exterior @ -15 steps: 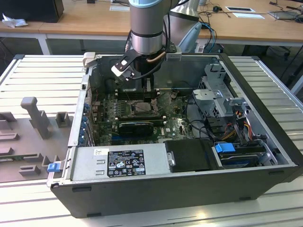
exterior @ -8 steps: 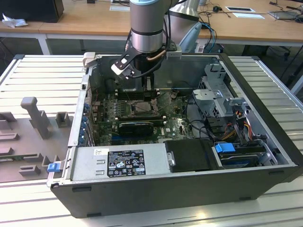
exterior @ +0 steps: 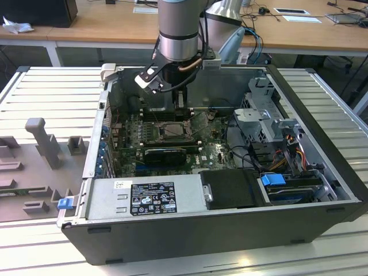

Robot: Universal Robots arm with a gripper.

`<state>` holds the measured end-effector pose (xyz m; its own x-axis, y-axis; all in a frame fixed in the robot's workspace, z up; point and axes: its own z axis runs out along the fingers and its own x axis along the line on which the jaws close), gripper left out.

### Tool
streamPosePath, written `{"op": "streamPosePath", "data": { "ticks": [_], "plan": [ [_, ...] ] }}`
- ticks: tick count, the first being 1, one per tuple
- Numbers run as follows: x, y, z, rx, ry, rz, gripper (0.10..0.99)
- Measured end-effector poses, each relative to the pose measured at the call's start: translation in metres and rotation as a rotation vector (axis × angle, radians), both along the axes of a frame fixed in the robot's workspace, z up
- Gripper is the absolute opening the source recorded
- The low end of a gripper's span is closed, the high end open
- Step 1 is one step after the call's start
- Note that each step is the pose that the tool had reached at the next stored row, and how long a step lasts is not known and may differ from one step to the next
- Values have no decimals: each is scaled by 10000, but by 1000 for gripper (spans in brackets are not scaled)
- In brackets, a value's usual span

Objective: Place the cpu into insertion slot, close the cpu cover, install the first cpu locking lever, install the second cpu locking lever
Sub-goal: 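Close the cpu cover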

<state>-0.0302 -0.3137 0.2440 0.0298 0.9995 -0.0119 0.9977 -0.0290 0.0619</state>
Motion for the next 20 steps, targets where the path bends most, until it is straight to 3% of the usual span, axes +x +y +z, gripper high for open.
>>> {"op": "streamPosePath", "data": {
  "ticks": [2, 4, 11, 20],
  "plan": [
    [0, 3, 12, 1, -1, 0, 106],
    [0, 4, 100, 3, -2, -1, 106],
    [155, 3, 100, 1, 0, 0, 106],
    [213, 4, 117, -6, -1, 0, 106]
  ]
}}
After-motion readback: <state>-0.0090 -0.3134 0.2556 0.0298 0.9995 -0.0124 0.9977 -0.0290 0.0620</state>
